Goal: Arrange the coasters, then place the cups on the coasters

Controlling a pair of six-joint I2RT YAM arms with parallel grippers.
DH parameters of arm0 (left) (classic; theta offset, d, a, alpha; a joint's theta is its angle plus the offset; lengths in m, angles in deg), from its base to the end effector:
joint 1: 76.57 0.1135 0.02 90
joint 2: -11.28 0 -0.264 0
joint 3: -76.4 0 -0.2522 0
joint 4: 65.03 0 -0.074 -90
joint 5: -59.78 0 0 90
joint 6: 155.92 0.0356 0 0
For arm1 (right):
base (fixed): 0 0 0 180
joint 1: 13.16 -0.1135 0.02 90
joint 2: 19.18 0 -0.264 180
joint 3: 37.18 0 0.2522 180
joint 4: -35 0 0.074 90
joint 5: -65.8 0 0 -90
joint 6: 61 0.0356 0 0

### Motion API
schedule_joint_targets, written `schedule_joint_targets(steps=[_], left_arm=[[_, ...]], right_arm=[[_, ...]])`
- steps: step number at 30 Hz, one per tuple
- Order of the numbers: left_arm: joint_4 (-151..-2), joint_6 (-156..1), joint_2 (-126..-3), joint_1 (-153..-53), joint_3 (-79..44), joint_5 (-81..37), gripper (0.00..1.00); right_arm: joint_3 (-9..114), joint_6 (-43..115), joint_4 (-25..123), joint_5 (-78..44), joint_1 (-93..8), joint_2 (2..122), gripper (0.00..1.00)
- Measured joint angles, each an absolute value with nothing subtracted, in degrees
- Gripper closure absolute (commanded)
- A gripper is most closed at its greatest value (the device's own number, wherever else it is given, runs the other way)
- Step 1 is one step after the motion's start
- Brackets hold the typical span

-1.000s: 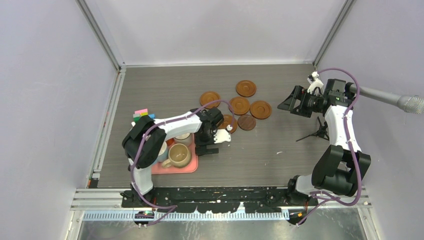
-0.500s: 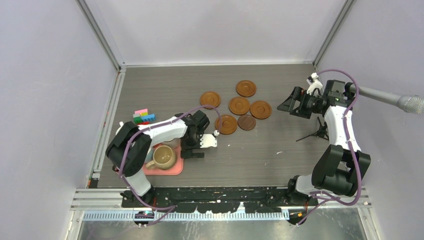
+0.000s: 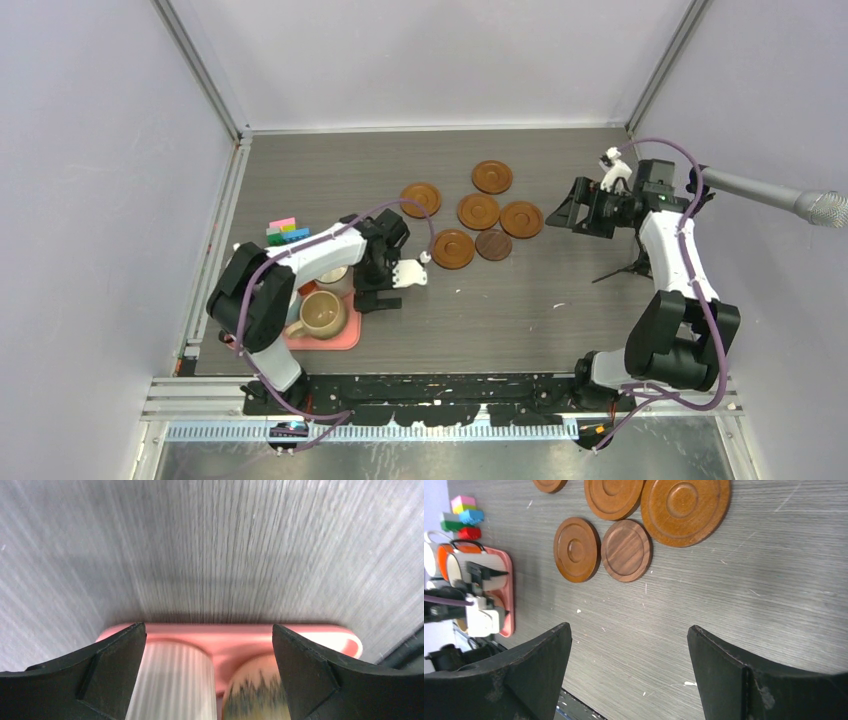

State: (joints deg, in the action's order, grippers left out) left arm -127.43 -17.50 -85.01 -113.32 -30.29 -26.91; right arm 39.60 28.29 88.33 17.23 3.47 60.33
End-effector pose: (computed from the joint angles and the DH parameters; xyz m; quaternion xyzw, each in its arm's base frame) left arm 0.2311 -0.1751 0.1683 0.6767 0.7346 -0.0246 0.0430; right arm 0.2751 -0.0576 0.2775 0.0216 0.9003 0.2933 0.3209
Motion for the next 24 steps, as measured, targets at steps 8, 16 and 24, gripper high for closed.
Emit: schedule_joint_targets(steps=[8, 16, 24], left_arm=[[-135.4, -25.0, -84.5, -111.5, -14.4, -21.1, 0.0], [-128.7, -38.7, -90.4, -111.5, 0.0, -18.6, 0.04], [-122.9, -47.5, -105.3, -111.5, 9.7, -17.7, 0.1]], right_arm=[[44.5, 25.7, 90.7, 9.1, -6.8, 63.9, 0.11], [57.2, 24.8, 90.3, 2.3, -13.1, 77.5, 0.13], [65.4, 23.0, 90.1, -1.2, -13.2, 91.5, 0.16]])
